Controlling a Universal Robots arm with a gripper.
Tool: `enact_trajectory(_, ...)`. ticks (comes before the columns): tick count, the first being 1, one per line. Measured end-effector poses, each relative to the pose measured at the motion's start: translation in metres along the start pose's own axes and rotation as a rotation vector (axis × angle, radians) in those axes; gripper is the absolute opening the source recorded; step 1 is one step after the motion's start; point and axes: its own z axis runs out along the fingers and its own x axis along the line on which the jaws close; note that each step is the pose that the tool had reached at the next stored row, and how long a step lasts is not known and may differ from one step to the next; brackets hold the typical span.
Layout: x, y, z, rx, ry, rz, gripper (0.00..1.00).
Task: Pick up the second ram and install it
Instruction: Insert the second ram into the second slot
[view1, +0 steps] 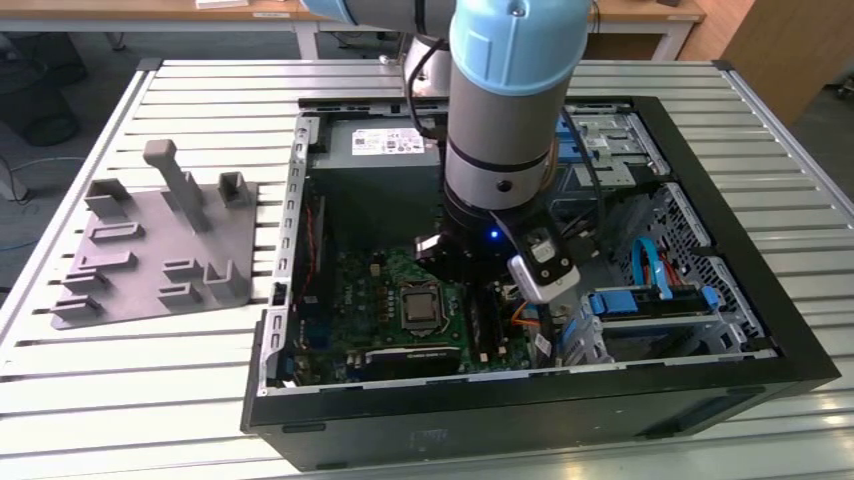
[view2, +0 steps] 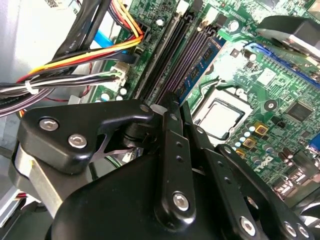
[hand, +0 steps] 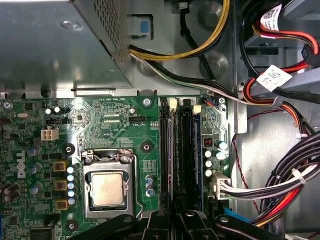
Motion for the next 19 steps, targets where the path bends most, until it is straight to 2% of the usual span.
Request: enact_trajectory(19, -0.003, -0.0001, 0.0071, 0.0023, 0.0, 0.005, 0.14)
